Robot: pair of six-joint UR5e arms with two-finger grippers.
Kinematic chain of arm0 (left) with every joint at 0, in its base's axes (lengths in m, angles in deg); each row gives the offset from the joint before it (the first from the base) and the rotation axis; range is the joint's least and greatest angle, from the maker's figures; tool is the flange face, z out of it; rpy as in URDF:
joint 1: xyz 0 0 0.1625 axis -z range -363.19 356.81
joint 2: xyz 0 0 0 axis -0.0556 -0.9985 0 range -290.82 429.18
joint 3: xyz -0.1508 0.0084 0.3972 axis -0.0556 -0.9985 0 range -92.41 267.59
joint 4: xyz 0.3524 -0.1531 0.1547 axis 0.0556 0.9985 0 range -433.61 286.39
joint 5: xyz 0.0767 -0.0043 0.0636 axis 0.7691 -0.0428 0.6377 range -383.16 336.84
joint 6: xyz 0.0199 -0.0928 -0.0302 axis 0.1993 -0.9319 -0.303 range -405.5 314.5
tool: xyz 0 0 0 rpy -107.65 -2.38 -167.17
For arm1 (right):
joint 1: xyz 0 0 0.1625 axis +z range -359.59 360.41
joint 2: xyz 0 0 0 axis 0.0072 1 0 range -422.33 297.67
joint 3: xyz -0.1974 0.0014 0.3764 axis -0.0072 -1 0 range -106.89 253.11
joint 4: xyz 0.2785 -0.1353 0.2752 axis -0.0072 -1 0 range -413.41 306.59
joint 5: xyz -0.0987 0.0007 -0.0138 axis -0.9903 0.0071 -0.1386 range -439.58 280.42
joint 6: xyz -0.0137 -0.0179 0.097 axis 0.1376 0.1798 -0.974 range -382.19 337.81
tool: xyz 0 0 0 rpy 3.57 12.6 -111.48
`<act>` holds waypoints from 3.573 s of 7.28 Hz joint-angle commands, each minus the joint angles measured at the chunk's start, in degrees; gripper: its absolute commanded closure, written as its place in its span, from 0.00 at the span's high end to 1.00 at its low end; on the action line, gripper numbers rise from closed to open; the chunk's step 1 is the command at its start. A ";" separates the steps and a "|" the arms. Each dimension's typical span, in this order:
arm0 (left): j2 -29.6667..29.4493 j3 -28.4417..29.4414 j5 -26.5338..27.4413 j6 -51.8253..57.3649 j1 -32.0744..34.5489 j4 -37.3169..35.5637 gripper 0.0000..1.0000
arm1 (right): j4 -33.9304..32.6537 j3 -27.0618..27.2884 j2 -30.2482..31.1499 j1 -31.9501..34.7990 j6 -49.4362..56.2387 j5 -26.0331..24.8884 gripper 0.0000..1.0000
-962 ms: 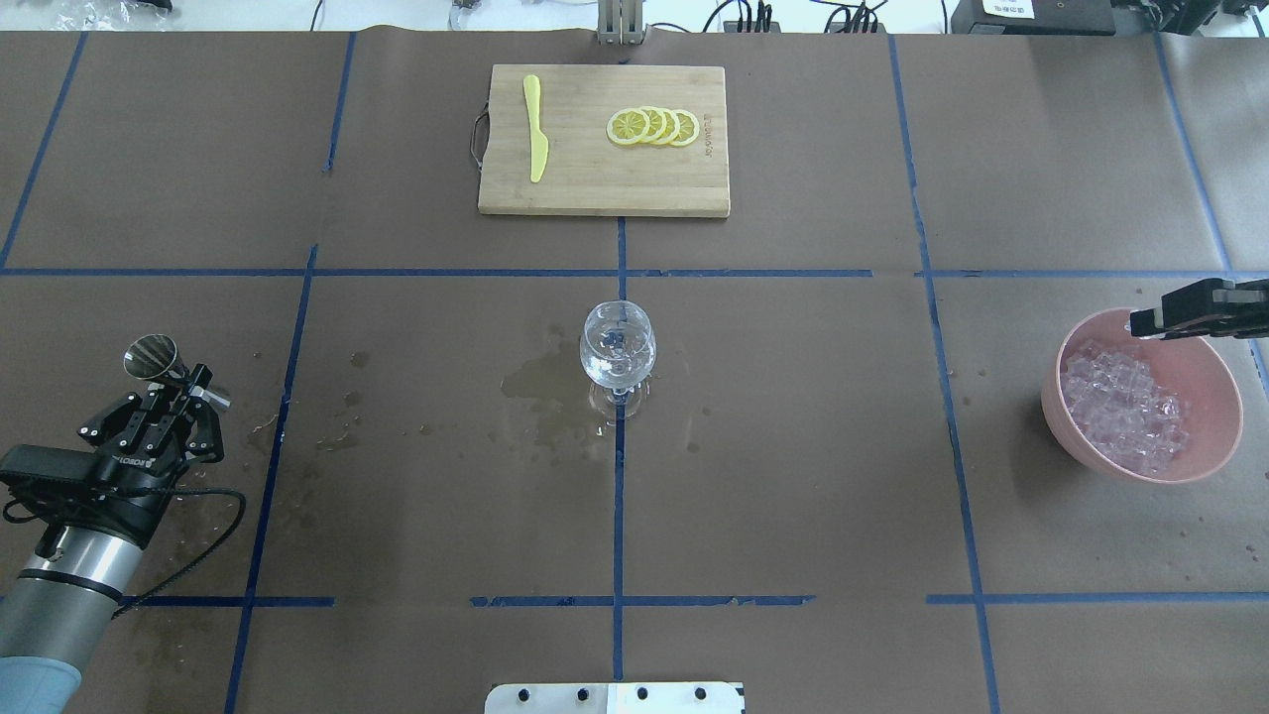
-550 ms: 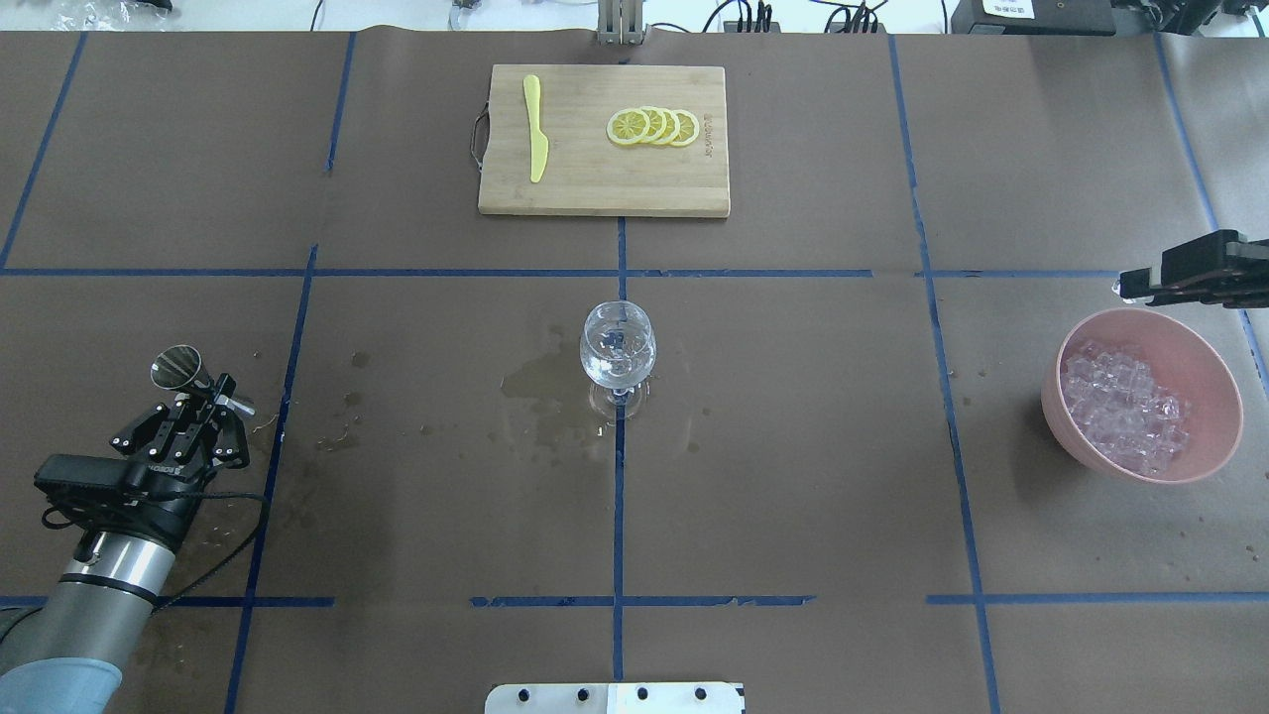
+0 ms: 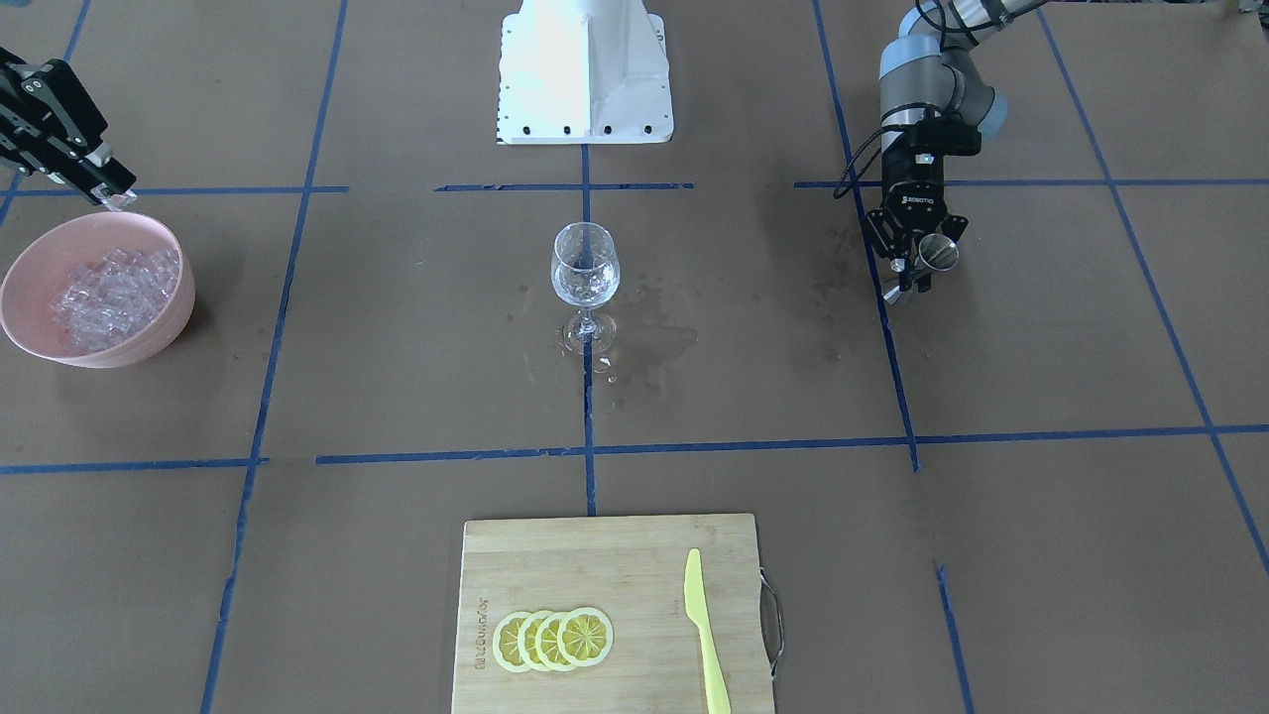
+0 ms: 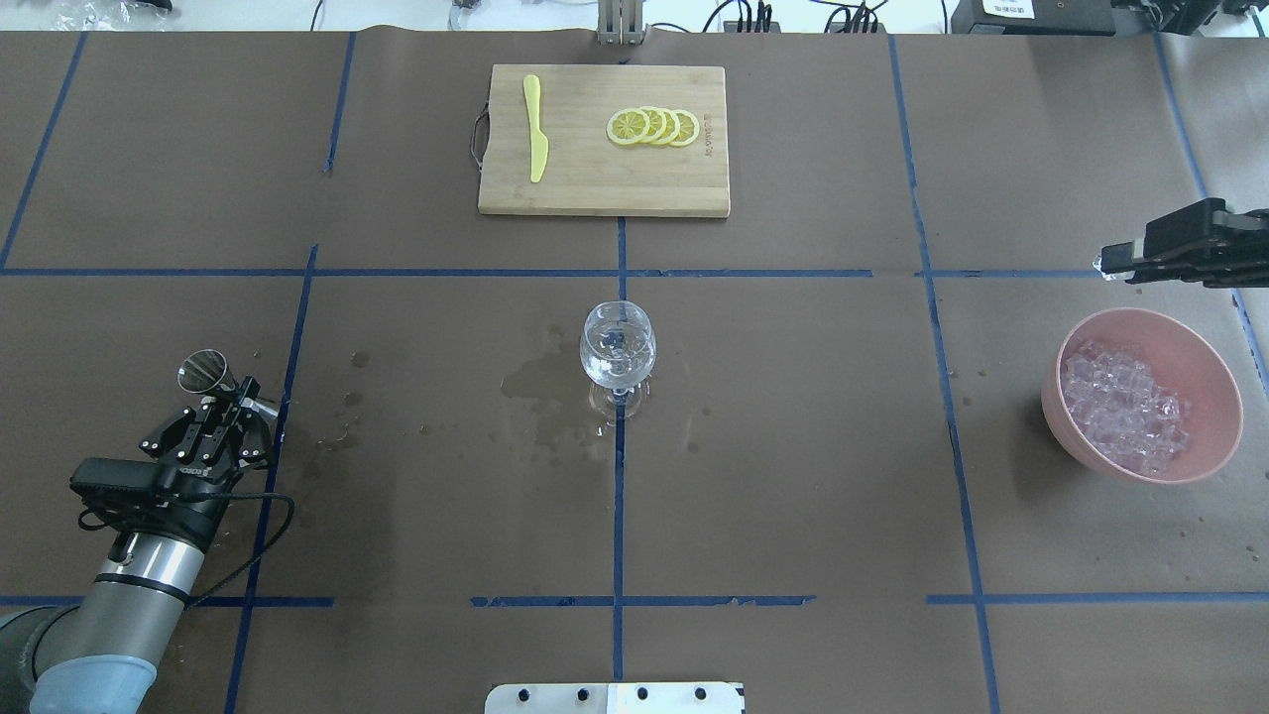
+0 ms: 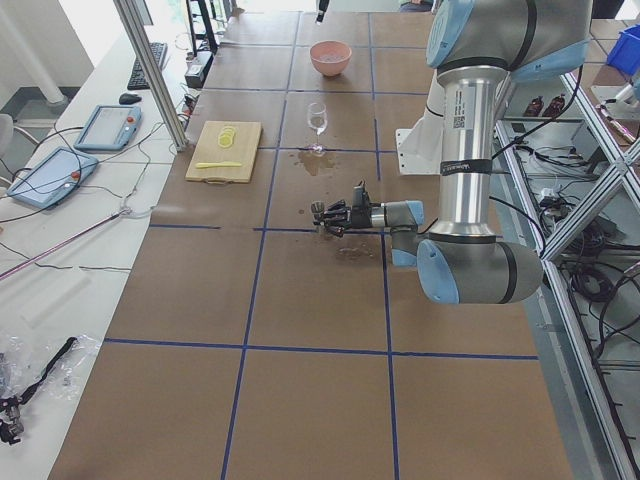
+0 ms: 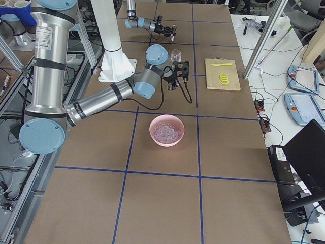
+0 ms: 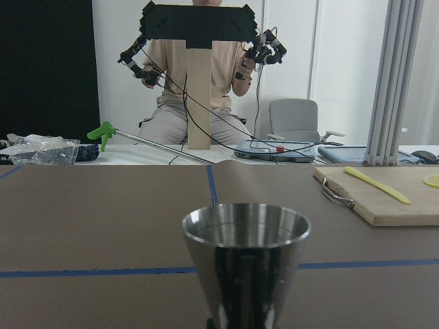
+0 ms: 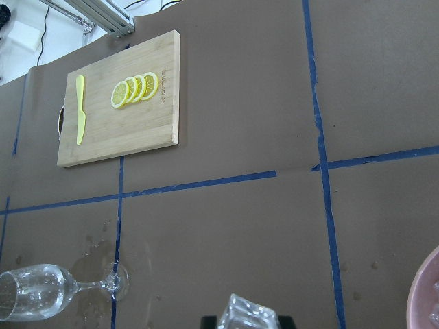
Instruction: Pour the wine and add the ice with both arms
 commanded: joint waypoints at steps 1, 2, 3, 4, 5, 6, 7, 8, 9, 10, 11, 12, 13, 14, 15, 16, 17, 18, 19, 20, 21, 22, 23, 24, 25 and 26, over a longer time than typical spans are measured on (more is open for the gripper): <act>0.24 0.44 -0.20 0.60 0.10 -0.02 0.00 | 0.00 0.13 -0.04 0.00 -0.04 0.08 0.00; 0.41 0.79 -0.20 0.60 0.11 -0.02 0.00 | 0.00 0.13 -0.04 0.00 -0.04 0.00 0.00; 0.42 1.75 -0.29 0.60 0.11 -0.02 0.00 | 0.00 0.13 -0.04 0.00 -0.04 0.00 0.00; 0.50 1.76 -0.38 0.60 0.11 -0.02 0.00 | 0.00 0.13 -0.04 0.00 -0.04 0.00 0.00; 0.42 1.67 -1.16 0.69 0.11 -0.02 0.06 | 0.00 0.13 -0.04 0.00 -0.04 0.00 0.00; 0.50 1.67 -1.25 0.78 0.11 -0.02 0.10 | 0.00 0.13 -0.04 0.00 -0.04 0.00 0.00; 0.50 1.67 -1.69 0.78 0.11 -0.02 0.15 | 0.00 0.13 -0.04 0.00 -0.04 -0.09 0.00; 0.59 1.67 -1.69 0.78 0.19 -0.02 0.21 | 0.00 0.13 -0.04 0.00 -0.04 -0.09 0.00; 0.59 1.58 -1.69 0.78 0.19 -0.02 0.22 | 0.00 0.13 -0.04 0.00 -0.04 0.00 0.00; 0.68 1.58 -1.69 0.78 0.28 -0.02 0.25 | 0.09 0.13 -0.04 0.00 0.04 0.00 0.00; 0.77 1.58 -1.78 0.69 0.46 0.07 0.26 | 0.09 0.13 -0.04 0.00 0.04 0.00 0.00; 0.85 1.58 -1.96 0.69 0.63 0.07 0.26 | 0.01 0.13 -0.04 0.00 0.04 0.00 0.00; 0.85 1.58 -1.87 0.69 0.63 0.16 0.26 | 0.09 0.13 -0.12 0.00 0.22 0.00 0.00; 0.85 1.58 -1.96 0.60 0.63 0.16 0.26 | 0.01 0.13 -0.04 0.00 0.31 0.00 0.00; 0.77 1.50 -1.96 0.60 0.63 0.33 0.35 | 0.00 0.13 -0.04 0.00 0.40 -0.09 0.00; 0.85 1.41 -1.96 0.60 0.72 0.42 0.55 | 0.00 0.04 -0.04 0.00 0.48 -0.09 0.00; 0.85 1.32 -1.96 0.60 0.72 0.51 0.63 | 0.00 0.04 -0.04 0.00 0.57 -0.09 0.00; 0.77 1.23 -1.96 0.60 0.72 0.60 0.66 | 0.00 0.04 -0.04 0.00 0.66 -0.09 0.00; 0.77 1.14 -1.96 0.60 0.81 0.68 0.87 | 0.00 0.04 -0.04 0.00 0.66 -0.09 0.00; 0.85 0.80 -3.26 0.60 0.90 0.86 1.00 | 0.00 0.13 -0.04 0.00 0.57 0.00 0.00; 1.29 -0.08 -5.45 0.78 1.24 0.77 1.00 | 0.09 0.22 -0.12 -0.09 0.66 0.00 0.00; 2.69 -1.04 -7.82 2.43 1.86 0.77 1.00 | 0.09 0.22 -0.21 -0.09 0.57 0.00 0.00; 5.48 -5.40 -10.63 2.80 2.39 0.25 1.00 | 0.01 0.22 -0.30 -0.43 0.57 -0.18 0.00; 9.60 -9.19 -12.75 2.89 2.48 0.16 1.00 | -0.08 0.13 -1.52 -0.96 0.05 -0.44 0.00; 11.04 -10.45 -13.81 2.89 2.48 -0.10 1.00 | -0.26 0.13 -2.75 -1.14 -0.22 -0.44 0.00; 11.48 -10.63 -15.91 2.80 2.48 -0.89 1.00 | -0.43 0.13 -4.42 -1.92 -2.22 -0.44 0.00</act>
